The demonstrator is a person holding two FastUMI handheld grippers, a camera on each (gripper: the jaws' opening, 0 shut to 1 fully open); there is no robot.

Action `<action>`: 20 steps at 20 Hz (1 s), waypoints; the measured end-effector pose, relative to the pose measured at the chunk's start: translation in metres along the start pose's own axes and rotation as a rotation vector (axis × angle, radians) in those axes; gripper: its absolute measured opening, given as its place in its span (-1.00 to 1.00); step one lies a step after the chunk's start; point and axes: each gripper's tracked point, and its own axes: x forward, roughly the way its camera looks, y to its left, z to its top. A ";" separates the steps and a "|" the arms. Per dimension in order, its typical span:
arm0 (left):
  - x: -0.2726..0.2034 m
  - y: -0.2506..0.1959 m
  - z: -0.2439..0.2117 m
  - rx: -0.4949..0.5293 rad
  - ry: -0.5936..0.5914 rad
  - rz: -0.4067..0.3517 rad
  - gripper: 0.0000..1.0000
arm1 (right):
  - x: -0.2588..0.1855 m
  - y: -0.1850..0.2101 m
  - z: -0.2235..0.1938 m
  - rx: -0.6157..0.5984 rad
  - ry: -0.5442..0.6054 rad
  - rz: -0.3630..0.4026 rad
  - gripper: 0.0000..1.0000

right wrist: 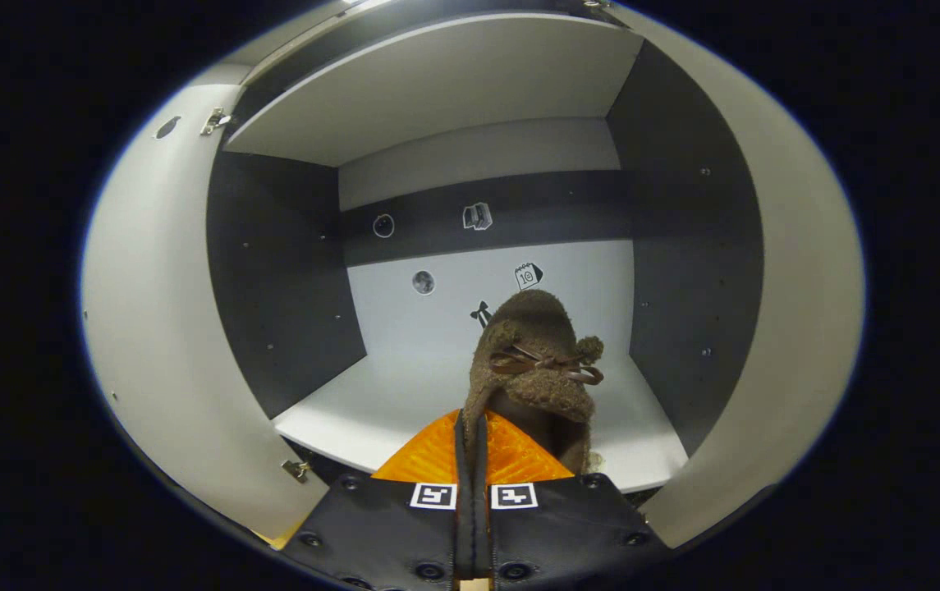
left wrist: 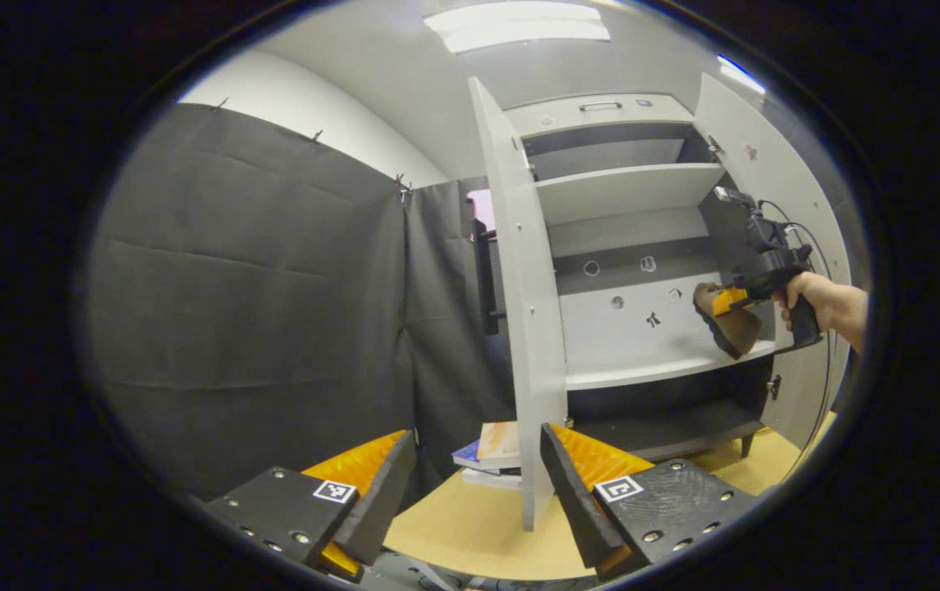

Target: Grab one shoe with the right hand and put it into the shoe cabinet, grab the other shoe with the left hand and put it into the shoe cabinet; then close the right door with the right hand and the left door with the left hand.

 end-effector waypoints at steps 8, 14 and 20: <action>-0.016 0.027 -0.007 -0.006 0.017 0.080 0.87 | 0.073 -0.022 0.001 -0.010 0.063 -0.104 -0.96; -0.025 0.032 -0.013 -0.021 0.036 0.078 0.79 | 0.059 -0.017 0.011 -0.048 0.016 -0.114 0.18; -0.024 -0.001 -0.022 -0.018 0.062 -0.039 0.67 | -0.012 -0.008 0.020 -0.030 -0.106 -0.067 1.00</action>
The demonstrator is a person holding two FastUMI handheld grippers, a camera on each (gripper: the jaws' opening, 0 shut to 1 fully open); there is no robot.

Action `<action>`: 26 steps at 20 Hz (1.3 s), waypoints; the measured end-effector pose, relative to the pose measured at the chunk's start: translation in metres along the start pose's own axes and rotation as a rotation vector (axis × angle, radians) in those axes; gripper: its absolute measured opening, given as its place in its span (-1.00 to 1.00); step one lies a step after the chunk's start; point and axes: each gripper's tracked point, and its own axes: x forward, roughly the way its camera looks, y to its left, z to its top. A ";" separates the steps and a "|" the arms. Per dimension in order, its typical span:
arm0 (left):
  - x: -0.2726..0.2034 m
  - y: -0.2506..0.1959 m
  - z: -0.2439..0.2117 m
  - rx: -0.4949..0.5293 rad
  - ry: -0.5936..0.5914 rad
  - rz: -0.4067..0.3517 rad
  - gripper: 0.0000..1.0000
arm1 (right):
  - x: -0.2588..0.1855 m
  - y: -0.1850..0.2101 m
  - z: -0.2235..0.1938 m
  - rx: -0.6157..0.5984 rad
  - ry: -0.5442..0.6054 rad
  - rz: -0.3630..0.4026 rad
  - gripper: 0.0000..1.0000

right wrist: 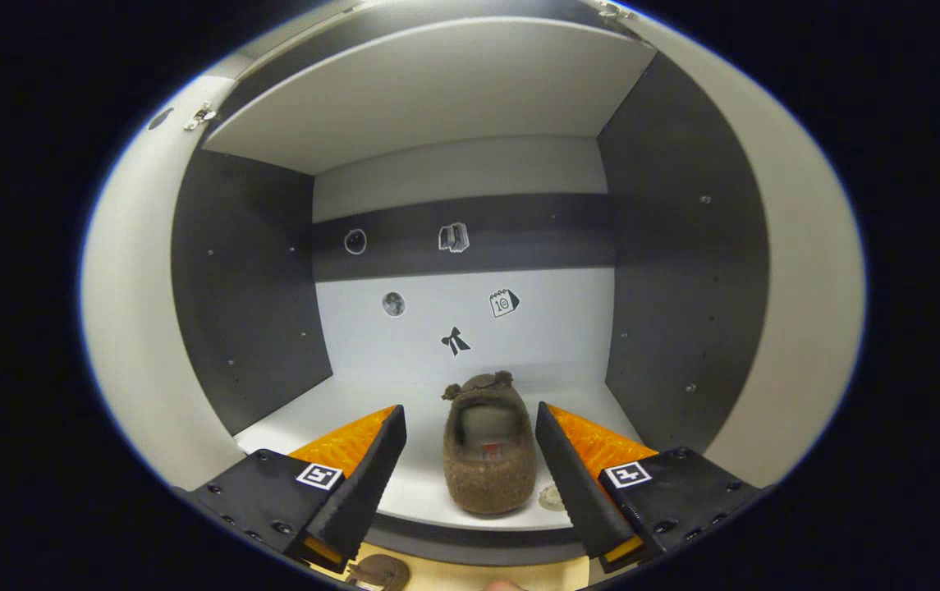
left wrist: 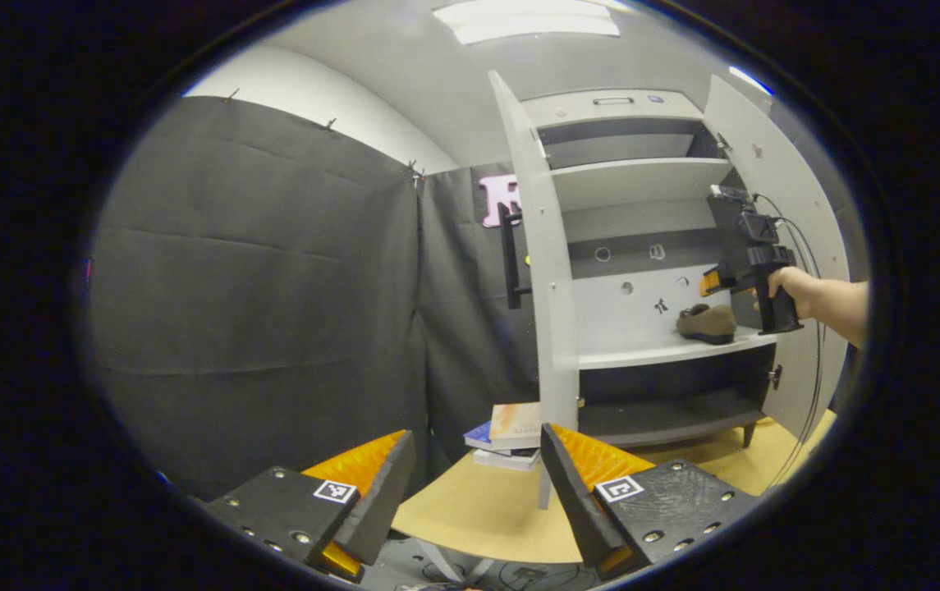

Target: Grab one shoe with the right hand and put it into the shoe cabinet, grab the other shoe with the left hand and put it into the shoe cabinet; then close the right door with the right hand and the left door with the left hand.

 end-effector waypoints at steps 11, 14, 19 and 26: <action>0.023 -0.108 -0.072 -0.054 0.142 -0.294 0.90 | -0.138 -0.002 -0.014 -0.113 -0.188 0.048 0.96; 0.035 -0.139 -0.107 -0.050 0.219 -0.354 0.79 | -0.164 -0.006 -0.029 -0.117 -0.199 0.051 0.97; 0.063 -0.180 -0.159 -0.038 0.329 -0.429 0.80 | -0.204 -0.015 -0.061 -0.158 -0.185 0.049 1.00; 0.104 -0.220 -0.240 -0.041 0.518 -0.466 0.80 | -0.228 -0.013 -0.094 -0.204 -0.142 0.082 0.95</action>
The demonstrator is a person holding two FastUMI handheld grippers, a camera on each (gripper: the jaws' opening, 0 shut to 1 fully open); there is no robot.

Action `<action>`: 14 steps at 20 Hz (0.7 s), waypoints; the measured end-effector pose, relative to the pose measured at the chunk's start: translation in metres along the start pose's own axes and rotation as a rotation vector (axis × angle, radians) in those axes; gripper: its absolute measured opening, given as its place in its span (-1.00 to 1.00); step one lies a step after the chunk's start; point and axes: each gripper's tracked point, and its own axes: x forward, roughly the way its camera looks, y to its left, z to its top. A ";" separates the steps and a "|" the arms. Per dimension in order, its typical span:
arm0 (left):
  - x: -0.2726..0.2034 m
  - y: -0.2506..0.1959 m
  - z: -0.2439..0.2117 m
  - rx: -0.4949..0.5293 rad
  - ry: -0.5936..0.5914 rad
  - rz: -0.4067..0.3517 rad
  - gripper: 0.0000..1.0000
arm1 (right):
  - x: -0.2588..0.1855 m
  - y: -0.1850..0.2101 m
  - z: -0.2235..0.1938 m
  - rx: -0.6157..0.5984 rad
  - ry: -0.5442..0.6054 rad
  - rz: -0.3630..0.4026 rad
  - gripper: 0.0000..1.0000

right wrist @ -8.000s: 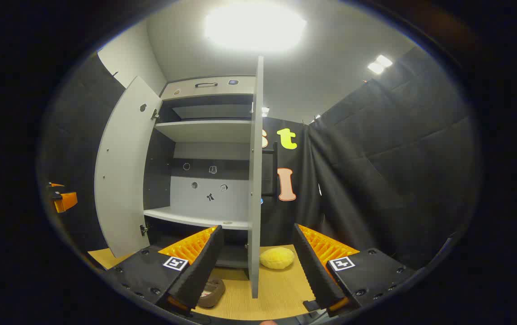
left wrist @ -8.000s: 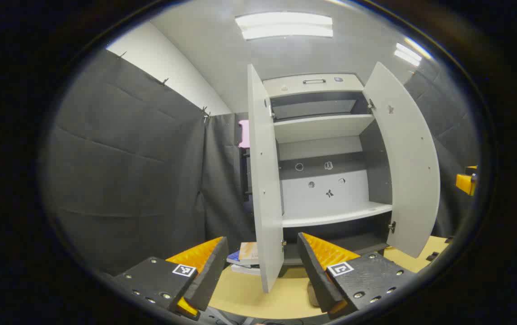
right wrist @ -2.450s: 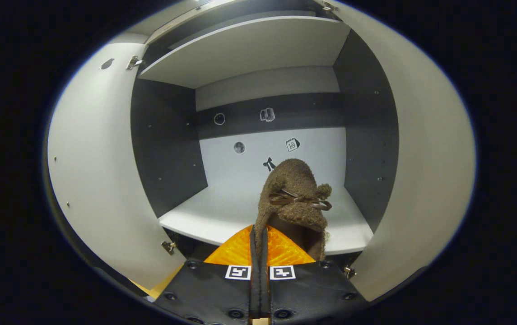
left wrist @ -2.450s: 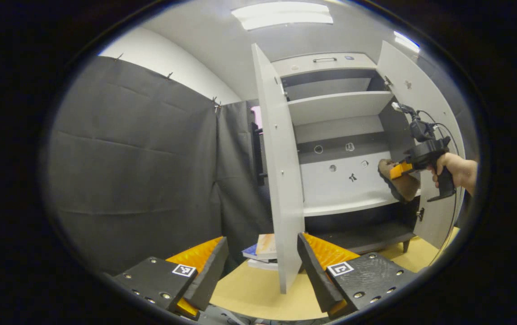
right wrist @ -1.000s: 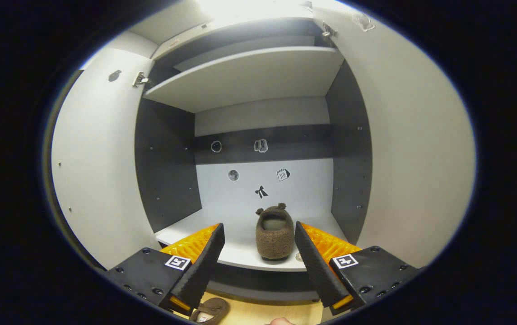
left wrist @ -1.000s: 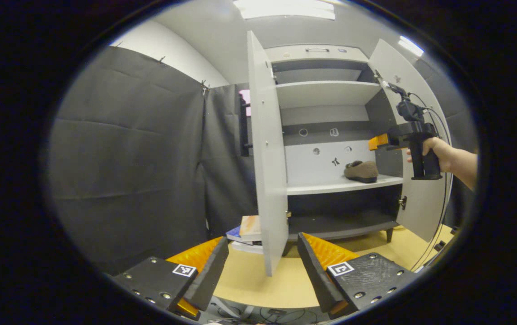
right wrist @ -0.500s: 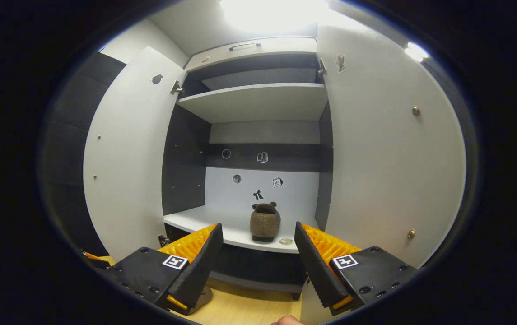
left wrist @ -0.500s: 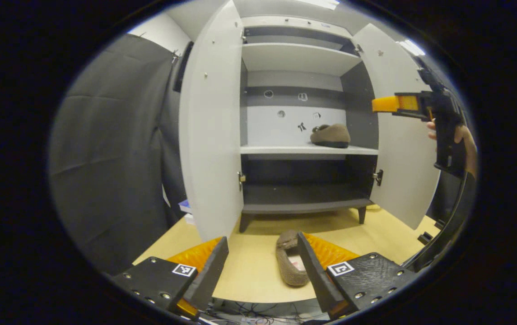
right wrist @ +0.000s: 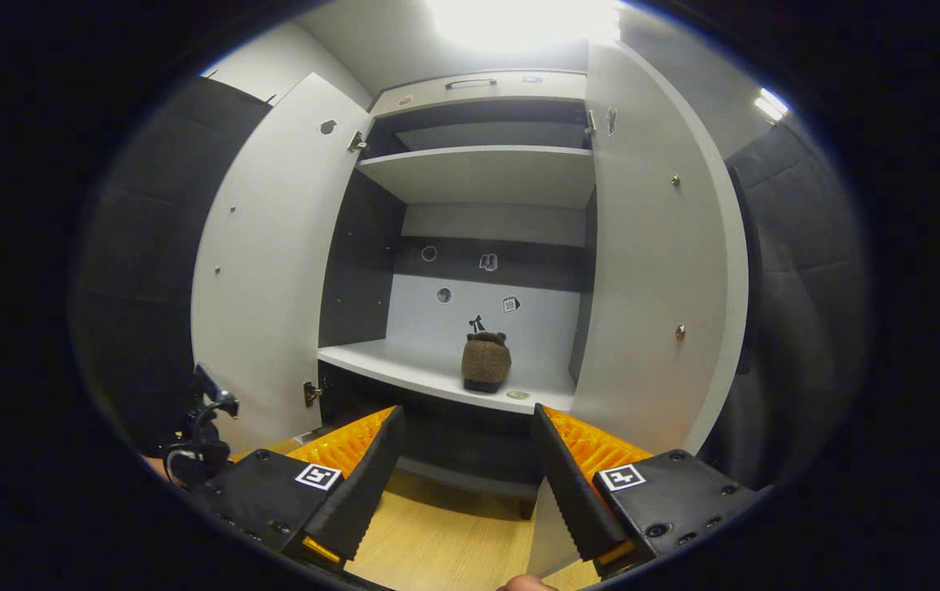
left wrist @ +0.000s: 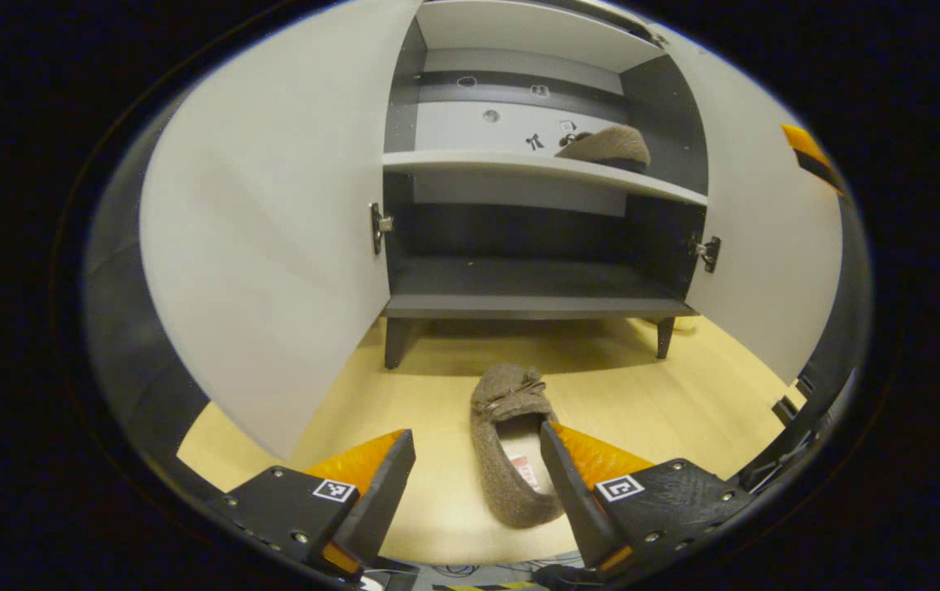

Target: Grab one shoe with the right hand and put it into the shoe cabinet, grab the other shoe with the left hand and put it into the shoe cabinet; then close the right door with the right hand and the left door with the left hand.

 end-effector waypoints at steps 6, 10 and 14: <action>0.037 0.005 -0.034 -0.009 0.164 0.013 0.80 | 0.002 0.007 -0.015 0.012 0.038 0.049 0.96; 0.047 -0.007 -0.048 -0.055 0.214 -0.010 0.09 | 0.006 0.022 -0.025 0.066 0.065 0.110 0.96; 0.062 -0.012 -0.058 -0.079 0.258 -0.037 -0.68 | 0.007 0.032 -0.029 0.088 0.081 0.146 0.96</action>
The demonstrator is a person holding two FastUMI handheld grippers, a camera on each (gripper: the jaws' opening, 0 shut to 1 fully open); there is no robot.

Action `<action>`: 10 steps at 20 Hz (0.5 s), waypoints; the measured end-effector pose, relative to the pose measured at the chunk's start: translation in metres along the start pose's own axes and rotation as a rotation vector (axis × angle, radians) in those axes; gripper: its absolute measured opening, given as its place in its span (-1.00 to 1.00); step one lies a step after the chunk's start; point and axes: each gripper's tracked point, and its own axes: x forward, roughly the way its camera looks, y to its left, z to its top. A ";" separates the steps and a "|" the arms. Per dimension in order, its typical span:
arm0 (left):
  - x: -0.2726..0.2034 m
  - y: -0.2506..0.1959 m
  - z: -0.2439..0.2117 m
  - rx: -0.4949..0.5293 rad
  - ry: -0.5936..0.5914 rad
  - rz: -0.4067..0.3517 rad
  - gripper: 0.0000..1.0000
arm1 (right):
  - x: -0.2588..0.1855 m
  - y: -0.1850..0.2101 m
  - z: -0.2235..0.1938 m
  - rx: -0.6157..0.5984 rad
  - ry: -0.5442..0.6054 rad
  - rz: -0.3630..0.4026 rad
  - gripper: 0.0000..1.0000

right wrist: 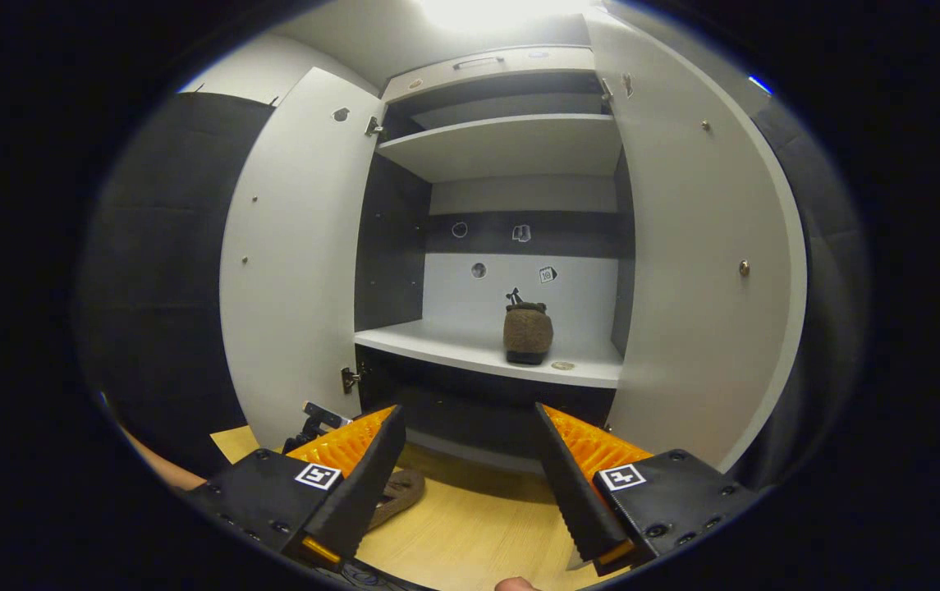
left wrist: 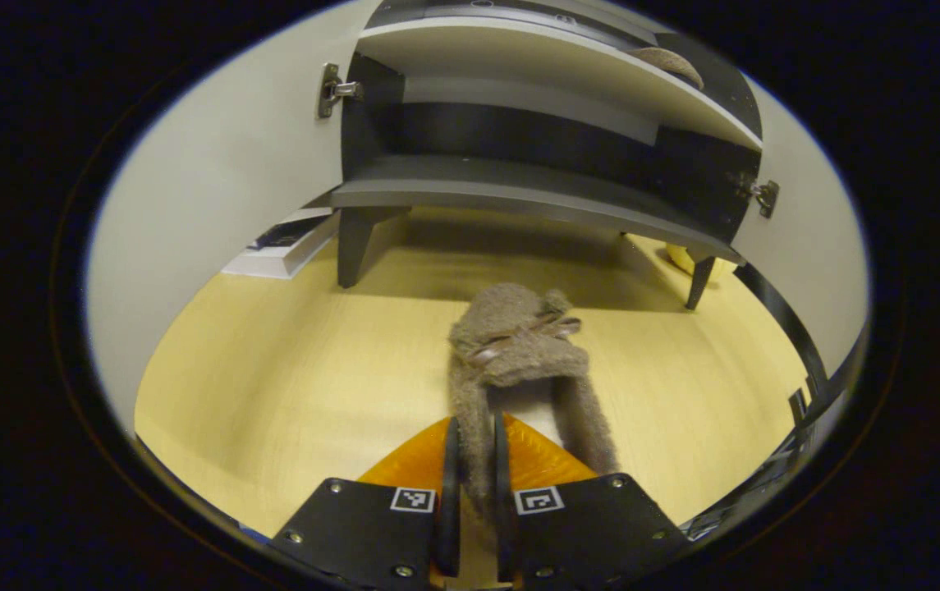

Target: Grab one shoe with the right hand and put it into the shoe cabinet, grab the other shoe with the left hand and put it into the shoe cabinet; then close the right door with the right hand and the left door with the left hand.

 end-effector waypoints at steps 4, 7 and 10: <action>-0.001 0.013 0.015 -0.062 -0.023 0.033 -0.96 | -0.001 0.005 -0.004 0.006 0.020 0.021 0.96; -0.014 0.017 0.023 -0.054 -0.055 0.064 -0.97 | -0.005 0.012 0.002 0.006 0.003 0.043 0.96; -0.031 0.018 0.029 -0.050 -0.092 0.076 -0.97 | -0.011 0.012 0.004 -0.002 -0.014 0.047 0.96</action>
